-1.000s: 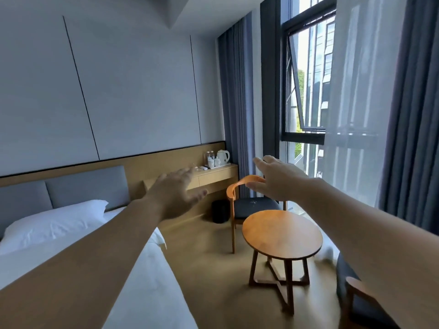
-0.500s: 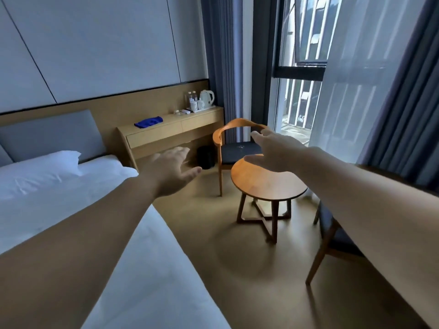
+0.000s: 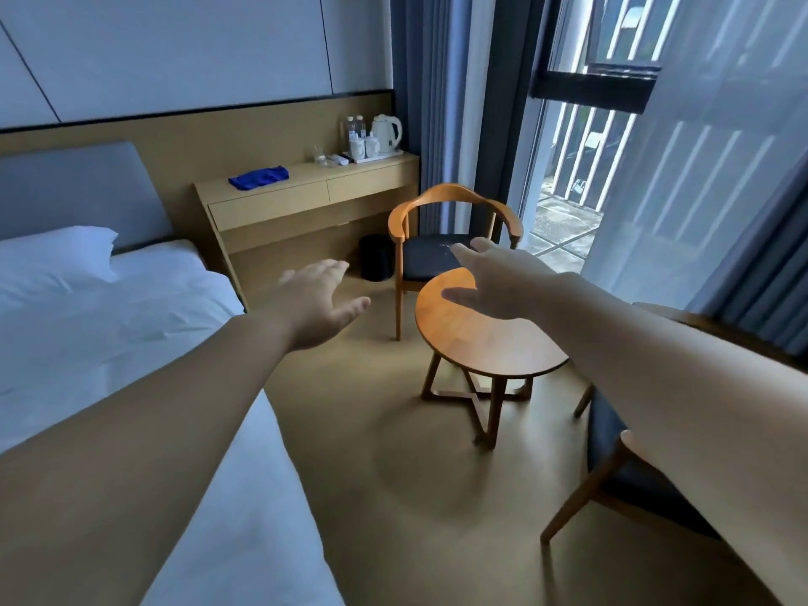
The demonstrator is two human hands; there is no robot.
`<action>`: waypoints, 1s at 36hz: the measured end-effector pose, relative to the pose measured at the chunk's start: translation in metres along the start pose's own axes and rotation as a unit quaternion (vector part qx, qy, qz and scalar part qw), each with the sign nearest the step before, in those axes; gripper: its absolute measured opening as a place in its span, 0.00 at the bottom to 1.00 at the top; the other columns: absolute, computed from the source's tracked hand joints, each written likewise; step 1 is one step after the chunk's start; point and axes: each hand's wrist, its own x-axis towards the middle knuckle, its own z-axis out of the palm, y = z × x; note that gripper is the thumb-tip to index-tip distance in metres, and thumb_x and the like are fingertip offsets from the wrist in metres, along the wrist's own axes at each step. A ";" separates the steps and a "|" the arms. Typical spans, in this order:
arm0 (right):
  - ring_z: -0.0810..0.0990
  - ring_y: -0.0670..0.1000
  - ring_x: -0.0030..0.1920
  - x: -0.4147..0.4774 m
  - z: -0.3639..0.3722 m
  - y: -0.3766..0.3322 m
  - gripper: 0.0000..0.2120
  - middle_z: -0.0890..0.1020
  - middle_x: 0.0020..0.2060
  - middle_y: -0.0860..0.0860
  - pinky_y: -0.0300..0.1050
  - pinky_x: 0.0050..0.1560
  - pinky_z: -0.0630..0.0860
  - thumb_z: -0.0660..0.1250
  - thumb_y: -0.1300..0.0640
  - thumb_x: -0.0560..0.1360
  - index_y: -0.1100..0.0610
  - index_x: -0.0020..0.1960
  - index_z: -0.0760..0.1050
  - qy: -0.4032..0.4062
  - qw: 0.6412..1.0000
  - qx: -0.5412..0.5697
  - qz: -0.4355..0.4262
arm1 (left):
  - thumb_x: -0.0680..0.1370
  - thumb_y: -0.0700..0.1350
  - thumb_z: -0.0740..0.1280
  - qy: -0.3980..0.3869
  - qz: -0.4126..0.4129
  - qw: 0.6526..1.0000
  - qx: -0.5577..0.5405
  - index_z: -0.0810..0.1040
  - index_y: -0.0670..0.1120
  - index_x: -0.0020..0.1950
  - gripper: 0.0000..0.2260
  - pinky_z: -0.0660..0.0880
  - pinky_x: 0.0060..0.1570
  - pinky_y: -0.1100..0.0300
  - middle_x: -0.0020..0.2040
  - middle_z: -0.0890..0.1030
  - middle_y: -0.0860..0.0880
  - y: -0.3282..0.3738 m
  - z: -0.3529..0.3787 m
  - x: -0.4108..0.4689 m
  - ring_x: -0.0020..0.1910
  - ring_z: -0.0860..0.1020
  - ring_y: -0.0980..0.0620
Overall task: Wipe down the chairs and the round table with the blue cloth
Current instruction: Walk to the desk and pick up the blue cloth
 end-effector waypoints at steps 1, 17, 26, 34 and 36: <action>0.74 0.57 0.63 0.007 0.002 0.007 0.36 0.68 0.69 0.56 0.53 0.55 0.77 0.59 0.36 0.77 0.53 0.78 0.53 0.000 1.000 0.000 -0.004 | 0.79 0.62 0.54 -0.001 -0.005 1.000 -0.002 0.54 0.47 0.77 0.31 0.54 0.73 0.49 0.77 0.58 0.47 0.002 0.003 0.008 0.76 0.55 0.50; 0.74 0.56 0.63 0.097 0.040 0.045 0.34 0.68 0.68 0.55 0.52 0.58 0.76 0.59 0.37 0.78 0.51 0.78 0.54 -0.044 0.998 0.026 -0.041 | 0.79 0.62 0.55 -0.018 -0.052 0.998 -0.001 0.55 0.45 0.77 0.32 0.54 0.73 0.49 0.77 0.59 0.46 -0.015 0.038 0.088 0.76 0.56 0.50; 0.74 0.57 0.62 0.170 0.058 0.036 0.32 0.70 0.67 0.55 0.53 0.58 0.76 0.59 0.36 0.77 0.51 0.76 0.58 -0.041 0.997 0.012 -0.068 | 0.78 0.62 0.55 -0.013 -0.068 0.998 0.002 0.55 0.45 0.77 0.32 0.55 0.72 0.49 0.77 0.59 0.46 -0.062 0.050 0.138 0.75 0.57 0.49; 0.75 0.57 0.60 0.270 0.066 0.020 0.32 0.71 0.65 0.55 0.55 0.57 0.77 0.58 0.36 0.78 0.52 0.75 0.58 -0.052 0.996 0.013 -0.069 | 0.78 0.62 0.55 -0.019 -0.080 0.997 0.007 0.56 0.45 0.77 0.33 0.56 0.72 0.49 0.76 0.59 0.46 -0.132 0.053 0.197 0.75 0.58 0.48; 0.75 0.57 0.60 0.293 0.068 0.013 0.33 0.71 0.65 0.55 0.54 0.57 0.77 0.58 0.36 0.77 0.52 0.75 0.58 -0.052 0.996 0.011 -0.074 | 0.78 0.62 0.55 -0.023 -0.085 0.996 0.005 0.56 0.45 0.77 0.33 0.56 0.72 0.49 0.77 0.59 0.46 -0.150 0.054 0.210 0.75 0.58 0.48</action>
